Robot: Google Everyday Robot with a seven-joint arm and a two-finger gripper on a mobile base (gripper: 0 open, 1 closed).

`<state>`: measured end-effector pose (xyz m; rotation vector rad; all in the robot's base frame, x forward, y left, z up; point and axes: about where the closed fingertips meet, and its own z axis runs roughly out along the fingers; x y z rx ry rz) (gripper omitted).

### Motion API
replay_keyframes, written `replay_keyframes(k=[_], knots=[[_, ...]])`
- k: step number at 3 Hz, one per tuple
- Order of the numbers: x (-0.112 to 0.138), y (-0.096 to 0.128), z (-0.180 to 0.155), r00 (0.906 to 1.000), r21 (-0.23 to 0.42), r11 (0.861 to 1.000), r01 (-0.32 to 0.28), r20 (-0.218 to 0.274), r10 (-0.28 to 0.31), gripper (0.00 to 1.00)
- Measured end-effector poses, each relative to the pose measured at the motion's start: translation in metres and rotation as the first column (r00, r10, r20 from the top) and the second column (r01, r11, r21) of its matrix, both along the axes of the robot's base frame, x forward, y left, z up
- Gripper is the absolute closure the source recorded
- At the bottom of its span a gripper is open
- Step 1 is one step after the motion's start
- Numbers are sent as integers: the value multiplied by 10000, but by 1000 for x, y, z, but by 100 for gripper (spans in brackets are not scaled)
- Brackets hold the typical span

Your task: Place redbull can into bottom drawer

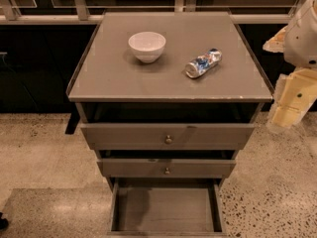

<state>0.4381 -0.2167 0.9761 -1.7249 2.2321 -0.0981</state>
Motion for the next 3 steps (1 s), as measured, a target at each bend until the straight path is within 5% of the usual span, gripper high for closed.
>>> replay_keyframes(k=[1,3], knots=[[3,-3,3,10000,15,10000,3,94,-3,0],[85,-46,6,9963,510,9966,-639,600,608,0]])
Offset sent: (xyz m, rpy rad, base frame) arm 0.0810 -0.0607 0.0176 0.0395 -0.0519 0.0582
